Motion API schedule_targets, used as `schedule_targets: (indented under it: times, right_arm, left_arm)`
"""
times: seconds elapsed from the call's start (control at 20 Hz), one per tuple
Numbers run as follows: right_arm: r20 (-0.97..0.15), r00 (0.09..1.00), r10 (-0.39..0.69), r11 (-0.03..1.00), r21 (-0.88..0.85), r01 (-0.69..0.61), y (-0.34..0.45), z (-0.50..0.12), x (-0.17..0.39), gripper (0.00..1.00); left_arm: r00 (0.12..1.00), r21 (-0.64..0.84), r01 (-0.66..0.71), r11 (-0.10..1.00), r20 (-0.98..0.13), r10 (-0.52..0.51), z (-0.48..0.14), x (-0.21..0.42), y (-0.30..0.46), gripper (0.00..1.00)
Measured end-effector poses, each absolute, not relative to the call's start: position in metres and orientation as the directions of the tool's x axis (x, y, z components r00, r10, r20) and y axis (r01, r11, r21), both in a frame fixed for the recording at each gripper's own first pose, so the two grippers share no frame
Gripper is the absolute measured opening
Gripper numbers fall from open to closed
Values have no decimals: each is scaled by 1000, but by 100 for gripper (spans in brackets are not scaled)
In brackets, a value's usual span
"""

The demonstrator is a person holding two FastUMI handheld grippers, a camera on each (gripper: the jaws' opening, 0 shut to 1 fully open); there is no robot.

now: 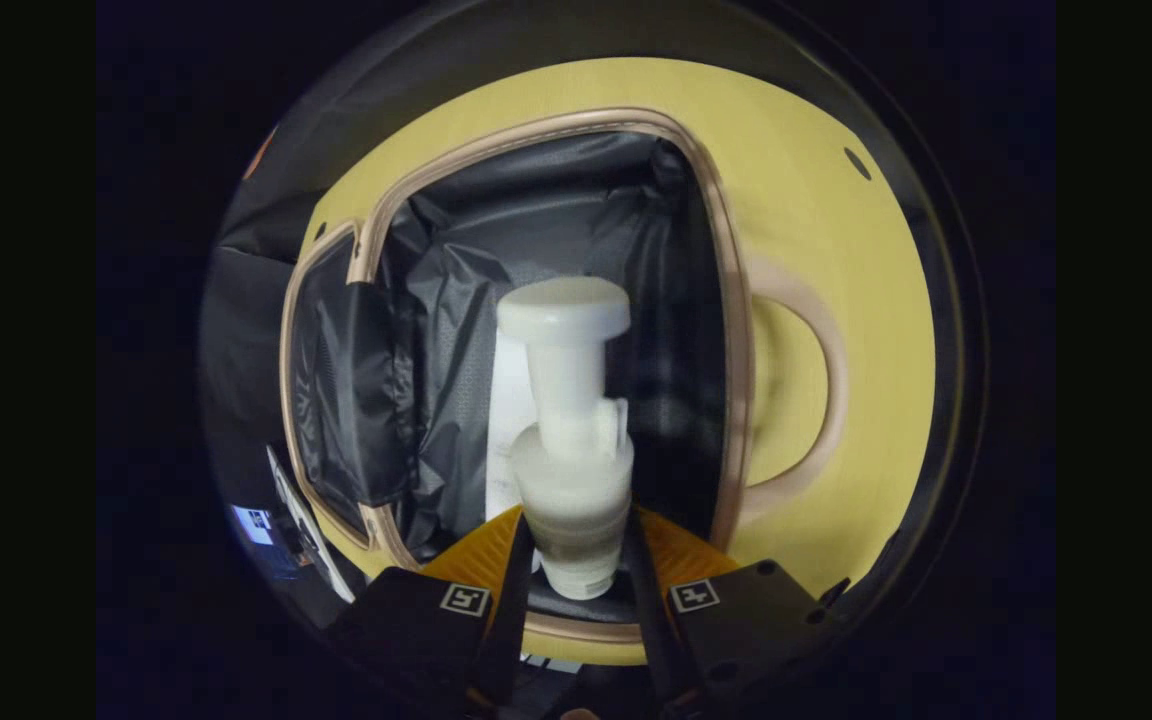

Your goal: First open the suitcase, pack the skin care products into it, and then close the suitcase.

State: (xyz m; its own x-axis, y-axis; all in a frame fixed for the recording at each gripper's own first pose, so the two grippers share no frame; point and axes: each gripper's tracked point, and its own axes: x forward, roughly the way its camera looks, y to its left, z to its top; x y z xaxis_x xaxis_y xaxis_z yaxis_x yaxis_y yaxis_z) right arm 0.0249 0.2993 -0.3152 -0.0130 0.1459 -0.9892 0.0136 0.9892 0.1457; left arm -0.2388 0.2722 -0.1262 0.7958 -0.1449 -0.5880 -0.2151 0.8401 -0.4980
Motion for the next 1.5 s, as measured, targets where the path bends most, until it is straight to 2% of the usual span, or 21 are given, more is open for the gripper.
schedule_targets:
  times: [0.05,0.1,0.3,0.35,0.45,0.65,0.75,0.8,0.85,0.9,1.05,1.2,1.35,1.5]
  right_arm:
    - [-992,3,128,992,128,18,298,-318,28,48]
    - [-993,12,114,993,115,30,297,-320,28,48]
    - [-995,-1,98,994,98,56,293,-330,23,50]
    - [-995,2,100,994,100,49,293,-331,23,48]
    - [-994,20,111,992,112,53,296,-328,23,50]
    - [-991,42,127,991,128,39,295,-302,17,60]
    - [-983,91,162,987,160,-25,297,-277,14,67]
    - [-970,121,212,976,203,-83,301,-262,12,70]
    - [-955,160,251,963,229,-144,299,-243,9,70]
    - [-938,208,277,949,233,-213,294,-227,7,65]
    - [-840,393,374,889,205,-409,268,-175,10,70]
    - [-759,479,441,853,188,-488,238,-140,-2,70]
    - [-731,540,416,867,141,-477,196,-125,-11,70]
    - [-734,596,325,886,16,-464,132,-119,-27,70]
  left_arm:
    - [801,-499,-230,835,-584,-129,-125,-242,277,100]
    - [806,-505,-242,829,-580,-117,-123,-244,281,96]
    - [827,-536,-257,804,-553,-104,-115,-241,289,96]
    - [829,-538,-257,803,-550,-104,-116,-239,290,96]
    - [824,-529,-251,811,-557,-108,-118,-236,292,96]
    - [835,-516,-239,823,-542,-98,-116,-213,300,96]
    - [856,-532,-237,813,-510,-84,-112,-196,312,96]
    - [860,-536,-241,809,-505,-78,-112,-189,320,96]
    - [868,-543,-257,800,-493,-56,-114,-183,331,96]
    - [870,-555,-281,783,-492,-37,-117,-175,344,96]
    - [880,-596,-309,741,-475,-14,-128,-151,385,96]
    - [873,-647,-361,672,-487,1,-153,-124,435,96]
    - [844,-686,-425,590,-536,-15,-199,-98,472,96]
    - [842,-746,-454,488,-538,-41,-232,-75,486,95]
